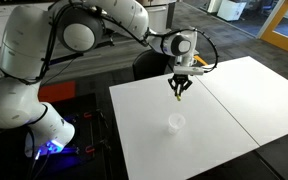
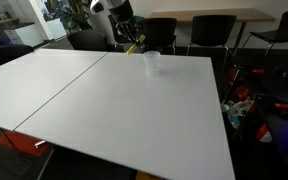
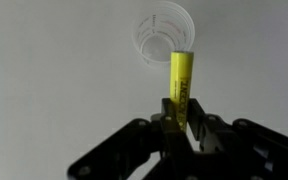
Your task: Put the yellow marker inside the clear cup then take it out of the cup
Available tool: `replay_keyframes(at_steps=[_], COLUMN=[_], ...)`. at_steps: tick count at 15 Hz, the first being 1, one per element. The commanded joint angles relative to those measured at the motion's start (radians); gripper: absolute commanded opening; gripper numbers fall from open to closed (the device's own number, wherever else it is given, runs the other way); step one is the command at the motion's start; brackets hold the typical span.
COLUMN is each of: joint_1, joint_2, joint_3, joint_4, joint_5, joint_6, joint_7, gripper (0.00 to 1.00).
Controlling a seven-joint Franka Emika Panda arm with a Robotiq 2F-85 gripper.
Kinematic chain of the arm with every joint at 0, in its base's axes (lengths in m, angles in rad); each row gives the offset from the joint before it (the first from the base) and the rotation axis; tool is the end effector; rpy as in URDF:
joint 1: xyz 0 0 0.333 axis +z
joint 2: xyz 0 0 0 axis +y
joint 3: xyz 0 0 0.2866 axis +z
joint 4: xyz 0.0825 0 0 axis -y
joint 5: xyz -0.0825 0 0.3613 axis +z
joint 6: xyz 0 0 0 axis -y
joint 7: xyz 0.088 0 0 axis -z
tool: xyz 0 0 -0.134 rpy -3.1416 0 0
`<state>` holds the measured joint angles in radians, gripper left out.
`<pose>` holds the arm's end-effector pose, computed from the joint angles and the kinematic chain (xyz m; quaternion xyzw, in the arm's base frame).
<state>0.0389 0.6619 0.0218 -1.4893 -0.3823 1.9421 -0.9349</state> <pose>0.6514 0.0032 0.2351 0.8183 0.5420 -0.1612 0.1036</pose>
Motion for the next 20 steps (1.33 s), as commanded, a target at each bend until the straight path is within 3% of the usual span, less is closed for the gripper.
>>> replay_keyframes(at_steps=[1, 3, 4, 7, 13, 20], joint_1=[-0.005, -0.005, -0.005, 0.032, 0.049, 0.067], joint_2=[0.004, 0.011, 0.012, -0.004, -0.027, -0.028], joint_3=[0.007, 0.010, 0.010, -0.030, -0.048, -0.020], joint_4=[0.003, 0.003, 0.004, -0.027, -0.094, -0.137], joint_5=[-0.004, -0.004, -0.004, -0.113, -0.314, -0.443], joint_6=[-0.003, -0.002, -0.002, -0.009, -0.027, -0.210], joint_7=[0.002, 0.002, 0.002, 0.031, 0.014, -0.010], gripper=[0.20, 0.20, 0.05, 0.05, 0.05, 0.05])
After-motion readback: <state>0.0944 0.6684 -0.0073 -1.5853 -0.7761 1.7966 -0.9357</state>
